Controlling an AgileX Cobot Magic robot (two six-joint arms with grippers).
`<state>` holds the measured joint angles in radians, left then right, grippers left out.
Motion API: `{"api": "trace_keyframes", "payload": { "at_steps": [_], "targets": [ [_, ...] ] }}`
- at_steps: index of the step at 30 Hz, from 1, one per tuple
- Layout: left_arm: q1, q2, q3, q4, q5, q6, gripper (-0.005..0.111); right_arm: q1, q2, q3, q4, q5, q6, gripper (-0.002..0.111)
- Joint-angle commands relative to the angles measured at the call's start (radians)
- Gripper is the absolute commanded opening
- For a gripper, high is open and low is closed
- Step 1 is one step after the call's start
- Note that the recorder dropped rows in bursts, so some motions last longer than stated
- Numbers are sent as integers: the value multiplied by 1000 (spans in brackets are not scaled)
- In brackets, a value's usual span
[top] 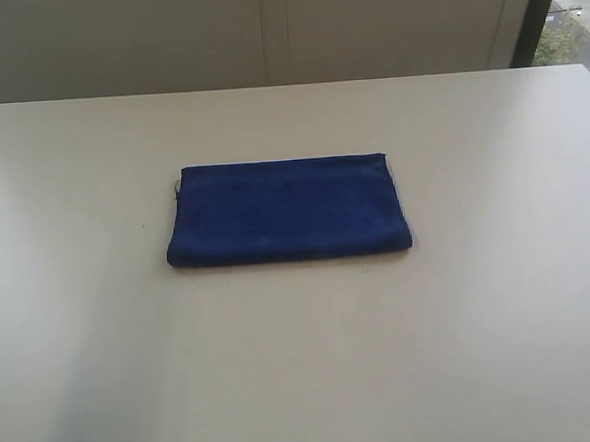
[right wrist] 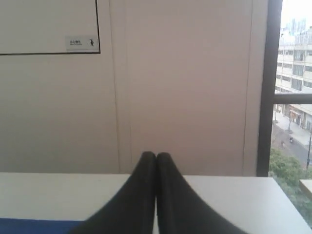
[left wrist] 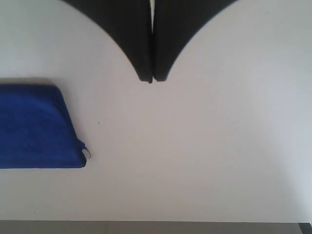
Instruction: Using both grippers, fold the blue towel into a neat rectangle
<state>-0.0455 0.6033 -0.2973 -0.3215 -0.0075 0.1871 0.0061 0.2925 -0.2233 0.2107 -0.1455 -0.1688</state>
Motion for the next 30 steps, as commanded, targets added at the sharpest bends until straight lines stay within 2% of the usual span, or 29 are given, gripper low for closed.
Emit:
{"api": "trace_keyframes", "payload": {
  "at_steps": [1, 6, 11, 14, 23, 30],
  "targets": [
    [2, -8, 7, -7, 1, 2, 0, -6, -81, 67, 1, 3, -11, 0],
    [2, -8, 7, -7, 1, 2, 0, -6, -229, 223, 1, 82, -11, 0],
    [2, -8, 7, -7, 1, 2, 0, -6, -293, 223, 1, 401, -11, 0],
    [2, -9, 7, -7, 7, 2, 0, -6, -293, 223, 1, 517, -11, 0],
    [2, -9, 7, -7, 7, 2, 0, -6, -293, 223, -7, 515, -5, 0],
    [2, -9, 7, -7, 7, 2, 0, -6, -293, 223, -143, 504, 129, 0]
  ]
}}
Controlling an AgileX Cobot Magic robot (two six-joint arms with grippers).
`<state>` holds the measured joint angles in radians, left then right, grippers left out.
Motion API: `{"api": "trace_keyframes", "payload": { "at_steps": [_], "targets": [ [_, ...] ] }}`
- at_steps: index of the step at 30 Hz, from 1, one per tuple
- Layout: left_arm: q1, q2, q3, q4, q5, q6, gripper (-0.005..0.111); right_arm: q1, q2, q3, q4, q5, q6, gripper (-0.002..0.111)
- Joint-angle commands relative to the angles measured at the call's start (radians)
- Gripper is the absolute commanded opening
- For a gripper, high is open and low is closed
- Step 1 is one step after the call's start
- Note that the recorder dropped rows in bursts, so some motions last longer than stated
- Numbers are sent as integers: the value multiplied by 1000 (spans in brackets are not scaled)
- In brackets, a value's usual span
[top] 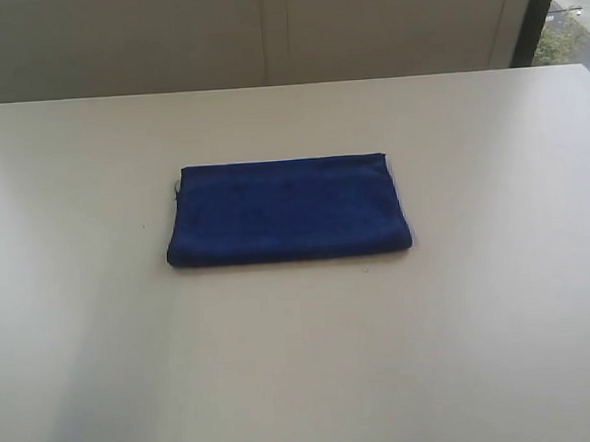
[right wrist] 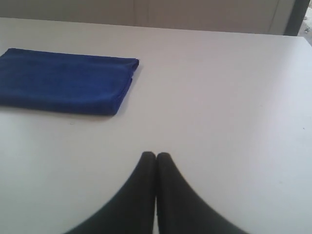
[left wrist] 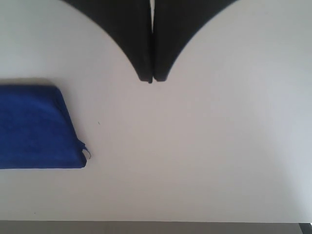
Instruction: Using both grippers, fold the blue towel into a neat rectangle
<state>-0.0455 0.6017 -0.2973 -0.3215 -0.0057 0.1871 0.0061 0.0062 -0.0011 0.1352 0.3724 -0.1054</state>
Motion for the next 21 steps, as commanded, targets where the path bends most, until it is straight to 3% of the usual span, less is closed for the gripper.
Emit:
{"api": "trace_keyframes", "payload": {
  "at_steps": [1, 21],
  "targets": [
    [2, -8, 7, -7, 6, 2, 0, -6, -6, 1, -71, -14, 71, 0],
    [2, -8, 7, -7, 6, 2, 0, -6, -6, 1, -87, -17, 87, 0]
  ]
}}
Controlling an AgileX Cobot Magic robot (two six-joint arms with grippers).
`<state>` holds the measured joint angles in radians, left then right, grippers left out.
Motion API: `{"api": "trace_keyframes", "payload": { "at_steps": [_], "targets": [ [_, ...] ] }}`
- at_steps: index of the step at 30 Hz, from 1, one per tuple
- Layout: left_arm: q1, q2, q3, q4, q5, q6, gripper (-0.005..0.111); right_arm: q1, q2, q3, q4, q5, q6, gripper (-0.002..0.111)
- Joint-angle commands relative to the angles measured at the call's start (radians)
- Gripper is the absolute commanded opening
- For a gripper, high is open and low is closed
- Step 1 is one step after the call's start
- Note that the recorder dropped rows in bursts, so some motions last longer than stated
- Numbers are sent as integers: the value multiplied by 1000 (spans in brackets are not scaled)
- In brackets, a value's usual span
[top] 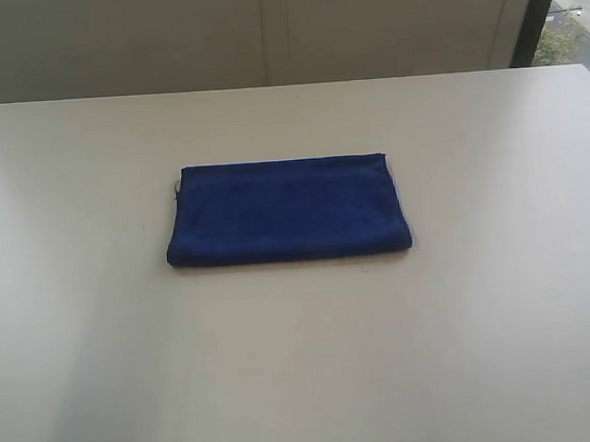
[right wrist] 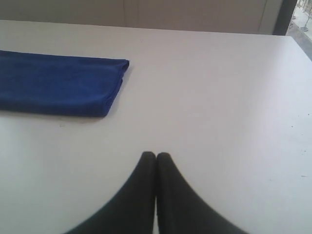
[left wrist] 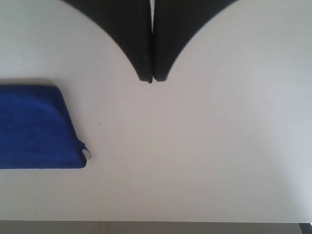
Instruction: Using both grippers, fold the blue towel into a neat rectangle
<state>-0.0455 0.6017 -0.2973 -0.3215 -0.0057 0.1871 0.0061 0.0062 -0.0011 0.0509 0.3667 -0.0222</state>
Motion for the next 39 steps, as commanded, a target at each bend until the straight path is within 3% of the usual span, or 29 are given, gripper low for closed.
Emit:
{"api": "trace_keyframes", "payload": {
  "at_steps": [1, 39],
  "targets": [
    [2, -8, 7, -7, 6, 2, 0, -6, -6, 1, -3, -12, 4, 0],
    [2, -8, 7, -7, 6, 2, 0, -56, -6, 1, -3, -12, 4, 0]
  ]
}}
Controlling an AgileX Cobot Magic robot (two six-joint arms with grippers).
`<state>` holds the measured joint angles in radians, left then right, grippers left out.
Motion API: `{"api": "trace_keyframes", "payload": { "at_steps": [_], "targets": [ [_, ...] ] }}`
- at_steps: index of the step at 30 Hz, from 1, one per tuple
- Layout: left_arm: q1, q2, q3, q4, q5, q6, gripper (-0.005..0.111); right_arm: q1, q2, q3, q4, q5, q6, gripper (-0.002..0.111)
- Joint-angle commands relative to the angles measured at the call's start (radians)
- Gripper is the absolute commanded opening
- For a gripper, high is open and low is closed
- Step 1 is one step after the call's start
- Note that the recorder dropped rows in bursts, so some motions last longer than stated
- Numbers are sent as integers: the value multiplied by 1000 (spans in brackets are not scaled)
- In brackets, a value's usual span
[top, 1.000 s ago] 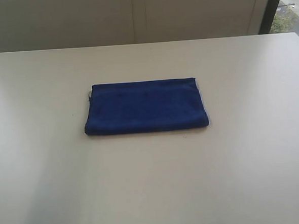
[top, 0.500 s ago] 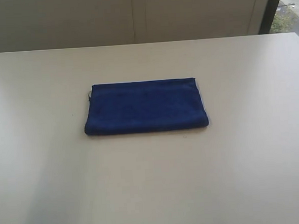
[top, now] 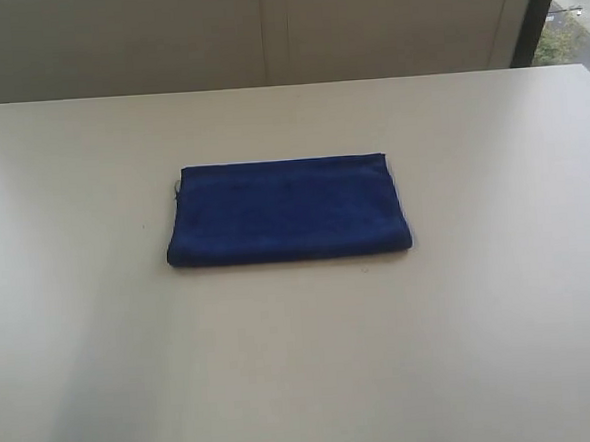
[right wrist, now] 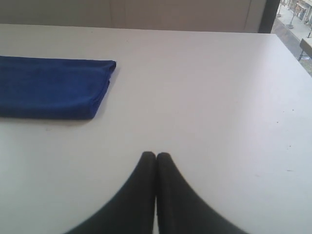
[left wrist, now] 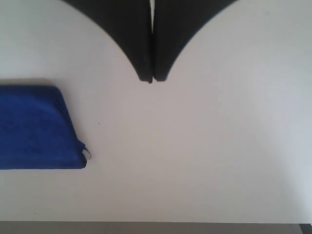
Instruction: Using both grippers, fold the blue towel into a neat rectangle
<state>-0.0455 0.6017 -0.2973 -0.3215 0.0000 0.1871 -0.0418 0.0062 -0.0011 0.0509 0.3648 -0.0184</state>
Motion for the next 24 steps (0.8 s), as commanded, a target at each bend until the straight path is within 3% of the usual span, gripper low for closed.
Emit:
{"api": "trace_keyframes", "payload": {
  "at_steps": [1, 15, 24],
  "targets": [
    [2, -8, 7, -7, 0, 2, 0, -9, -6, 1, -3, -10, 0, 0],
    [2, -10, 7, -7, -7, 2, 0, -9, -6, 1, -3, -10, 0, 0],
    [4, -120, 7, -5, 10, 56, 0, -9, -6, 1, -1, -10, 0, 0]
  ]
}}
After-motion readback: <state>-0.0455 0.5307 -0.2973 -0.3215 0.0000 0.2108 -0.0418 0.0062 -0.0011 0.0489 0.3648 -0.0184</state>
